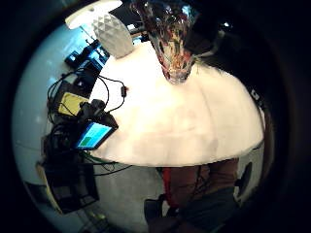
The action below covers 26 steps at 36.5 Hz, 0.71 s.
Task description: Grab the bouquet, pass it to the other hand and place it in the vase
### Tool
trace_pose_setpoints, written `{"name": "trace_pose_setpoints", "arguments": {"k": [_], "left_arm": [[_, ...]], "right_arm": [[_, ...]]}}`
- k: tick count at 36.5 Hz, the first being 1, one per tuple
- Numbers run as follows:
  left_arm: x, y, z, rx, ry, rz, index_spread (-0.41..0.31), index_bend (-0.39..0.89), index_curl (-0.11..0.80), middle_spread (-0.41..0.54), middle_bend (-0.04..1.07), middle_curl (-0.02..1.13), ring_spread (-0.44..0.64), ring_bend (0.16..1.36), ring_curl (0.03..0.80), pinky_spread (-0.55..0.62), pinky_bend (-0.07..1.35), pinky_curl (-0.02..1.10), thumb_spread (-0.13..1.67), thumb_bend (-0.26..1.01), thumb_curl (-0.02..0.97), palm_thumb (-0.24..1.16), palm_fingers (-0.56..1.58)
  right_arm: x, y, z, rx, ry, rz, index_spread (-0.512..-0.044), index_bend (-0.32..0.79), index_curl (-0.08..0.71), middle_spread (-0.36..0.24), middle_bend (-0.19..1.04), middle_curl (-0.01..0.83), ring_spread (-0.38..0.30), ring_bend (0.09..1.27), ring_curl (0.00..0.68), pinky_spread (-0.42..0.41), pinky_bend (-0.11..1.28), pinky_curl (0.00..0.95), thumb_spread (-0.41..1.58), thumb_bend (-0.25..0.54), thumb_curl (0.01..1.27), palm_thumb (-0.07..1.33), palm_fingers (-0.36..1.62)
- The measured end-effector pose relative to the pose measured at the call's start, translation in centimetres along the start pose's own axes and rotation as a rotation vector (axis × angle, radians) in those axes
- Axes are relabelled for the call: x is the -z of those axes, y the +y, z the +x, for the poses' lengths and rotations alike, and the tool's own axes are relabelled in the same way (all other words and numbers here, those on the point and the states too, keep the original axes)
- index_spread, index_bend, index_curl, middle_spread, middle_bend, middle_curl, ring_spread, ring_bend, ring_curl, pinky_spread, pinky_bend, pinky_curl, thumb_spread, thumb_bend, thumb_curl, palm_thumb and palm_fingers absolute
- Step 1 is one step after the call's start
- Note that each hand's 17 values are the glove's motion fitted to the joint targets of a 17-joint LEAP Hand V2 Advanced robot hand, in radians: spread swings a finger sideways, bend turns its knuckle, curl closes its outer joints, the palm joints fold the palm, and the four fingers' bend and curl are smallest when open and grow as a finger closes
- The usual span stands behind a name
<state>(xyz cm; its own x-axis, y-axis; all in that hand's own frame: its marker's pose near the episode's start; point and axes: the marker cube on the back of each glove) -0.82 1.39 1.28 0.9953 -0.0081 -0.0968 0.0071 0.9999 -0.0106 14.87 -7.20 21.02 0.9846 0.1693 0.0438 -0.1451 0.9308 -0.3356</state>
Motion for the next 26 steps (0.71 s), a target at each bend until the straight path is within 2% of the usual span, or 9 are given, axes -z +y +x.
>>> {"name": "trace_pose_setpoints", "arguments": {"k": [1,5,8,11,12,14,16,19,26], "left_arm": [[0.1,0.0,0.1,0.001,0.003,0.001,-0.123,0.15,0.306,0.037,0.17,0.30,0.21,0.54,0.297,0.38,0.38,0.35,1.02,-0.03,0.277,0.13,0.43],[0.0,0.0,-0.2,-0.001,0.004,0.003,-0.123,0.15,0.307,0.037,0.17,0.30,0.21,0.54,0.298,0.38,0.38,0.35,1.02,-0.03,0.279,0.13,0.42],[0.0,0.0,-0.5,0.006,0.004,0.008,-0.123,0.15,0.308,0.037,0.17,0.30,0.21,0.55,0.298,0.38,0.38,0.35,1.02,-0.03,0.280,0.13,0.42],[0.2,0.0,-0.7,0.011,0.009,0.016,-0.123,0.15,0.309,0.037,0.17,0.30,0.21,0.55,0.299,0.37,0.38,0.35,1.02,-0.03,0.280,0.13,0.42],[0.2,-0.1,-0.8,0.012,0.011,0.018,-0.123,0.15,0.310,0.037,0.17,0.30,0.21,0.55,0.299,0.37,0.38,0.35,1.02,-0.03,0.281,0.13,0.42],[0.2,-0.2,-1.0,0.015,0.014,0.021,-0.123,0.15,0.310,0.038,0.17,0.30,0.21,0.55,0.299,0.37,0.38,0.35,1.02,-0.03,0.281,0.13,0.42],[0.3,-0.2,-1.0,0.018,0.014,0.021,-0.123,0.15,0.310,0.038,0.17,0.30,0.20,0.55,0.299,0.37,0.38,0.36,1.02,-0.03,0.281,0.13,0.42],[0.3,-0.3,-1.0,0.019,0.019,0.019,-0.123,0.15,0.312,0.038,0.17,0.30,0.20,0.54,0.299,0.37,0.38,0.36,1.02,-0.03,0.282,0.13,0.43],[0.6,-1.0,-1.1,0.016,0.028,0.033,-0.123,0.15,0.317,0.038,0.17,0.30,0.20,0.54,0.299,0.36,0.38,0.36,1.02,-0.03,0.283,0.13,0.43]], "right_arm": [[-0.2,-0.3,0.2,-0.039,0.082,0.014,-0.287,0.31,0.227,-0.012,0.33,0.352,0.091,0.45,0.276,0.258,0.54,0.301,1.20,0.130,0.38,0.80,0.53],[0.3,-0.5,-0.4,-0.082,0.263,0.068,-0.272,0.29,0.259,-0.035,0.30,0.353,0.030,0.46,0.288,0.215,0.55,0.305,1.22,0.151,0.40,0.86,0.67],[1.3,-0.1,-1.0,-0.084,0.356,0.094,-0.257,0.20,0.260,-0.046,0.28,0.355,-0.027,0.51,0.303,0.145,0.61,0.322,1.21,0.161,0.42,0.91,0.86],[1.6,-0.1,-1.2,-0.084,0.392,0.119,-0.245,0.03,0.216,-0.103,0.36,0.388,-0.105,0.62,0.338,0.027,0.61,0.323,1.18,0.144,0.43,0.92,1.07],[1.5,-0.2,-1.1,-0.084,0.385,0.138,-0.242,0.05,0.218,-0.106,0.35,0.388,-0.114,0.61,0.339,0.017,0.62,0.333,1.17,0.143,0.44,0.93,1.05],[1.2,-0.6,-1.0,-0.087,0.351,0.185,-0.254,-0.01,0.198,-0.142,0.42,0.422,-0.157,0.72,0.395,-0.110,0.64,0.359,1.12,0.121,0.45,0.93,1.20],[0.7,-1.0,-0.7,-0.099,0.308,0.219,-0.262,0.00,0.190,-0.159,0.45,0.441,-0.174,0.79,0.426,-0.177,0.69,0.381,1.06,0.118,0.48,0.96,1.25],[0.1,-1.3,-0.2,-0.123,0.259,0.245,-0.269,0.07,0.201,-0.168,0.53,0.478,-0.183,0.86,0.467,-0.218,0.72,0.402,0.99,0.080,0.49,0.95,1.35],[-0.1,-2.2,0.2,-0.134,0.169,0.301,-0.257,0.19,0.266,-0.178,0.66,0.540,-0.188,0.96,0.515,-0.259,0.72,0.432,0.94,0.004,0.52,0.91,1.43]]}}
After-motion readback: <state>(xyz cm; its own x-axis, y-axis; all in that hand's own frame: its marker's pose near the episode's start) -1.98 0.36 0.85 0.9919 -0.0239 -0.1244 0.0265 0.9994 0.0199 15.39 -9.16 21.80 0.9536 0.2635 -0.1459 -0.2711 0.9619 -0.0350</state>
